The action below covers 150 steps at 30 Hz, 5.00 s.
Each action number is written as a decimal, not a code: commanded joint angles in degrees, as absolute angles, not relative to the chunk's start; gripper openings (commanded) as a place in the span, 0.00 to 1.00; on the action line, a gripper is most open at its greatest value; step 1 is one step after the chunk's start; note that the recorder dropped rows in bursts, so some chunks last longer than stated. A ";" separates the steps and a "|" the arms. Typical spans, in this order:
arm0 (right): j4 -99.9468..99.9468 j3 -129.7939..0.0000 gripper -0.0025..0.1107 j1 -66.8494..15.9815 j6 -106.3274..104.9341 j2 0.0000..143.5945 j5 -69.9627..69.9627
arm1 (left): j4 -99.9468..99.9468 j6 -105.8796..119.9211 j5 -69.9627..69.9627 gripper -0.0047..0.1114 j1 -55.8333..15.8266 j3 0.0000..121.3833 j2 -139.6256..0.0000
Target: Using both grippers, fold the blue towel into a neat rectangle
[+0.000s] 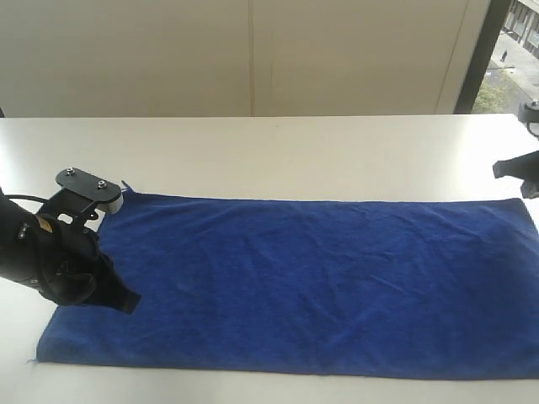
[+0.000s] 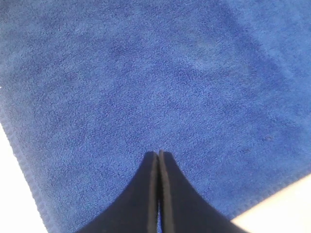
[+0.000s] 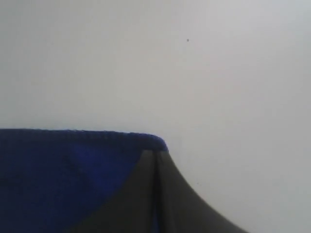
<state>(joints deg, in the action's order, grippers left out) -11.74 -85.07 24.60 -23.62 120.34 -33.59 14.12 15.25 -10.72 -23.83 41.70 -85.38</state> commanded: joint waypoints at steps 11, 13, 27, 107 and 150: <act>-2.74 -76.38 0.40 24.63 -16.11 114.80 -53.58 | 15.93 15.45 -11.62 0.04 -24.14 41.15 -84.76; -0.93 -72.30 0.40 24.63 -16.11 113.58 -50.69 | 15.93 15.67 -11.62 0.04 -24.14 41.15 -84.76; 1.50 -68.53 0.40 24.63 -15.58 111.54 -37.66 | 15.93 16.73 -11.50 0.04 -24.14 41.15 -84.76; -16.47 -96.73 0.02 -28.97 -8.50 119.20 -37.61 | 12.35 14.60 -12.47 0.04 -18.34 41.15 -69.78; 2.18 -103.60 0.02 -23.29 -16.54 127.53 -45.47 | 24.24 16.75 -17.55 0.04 -12.66 33.02 -60.68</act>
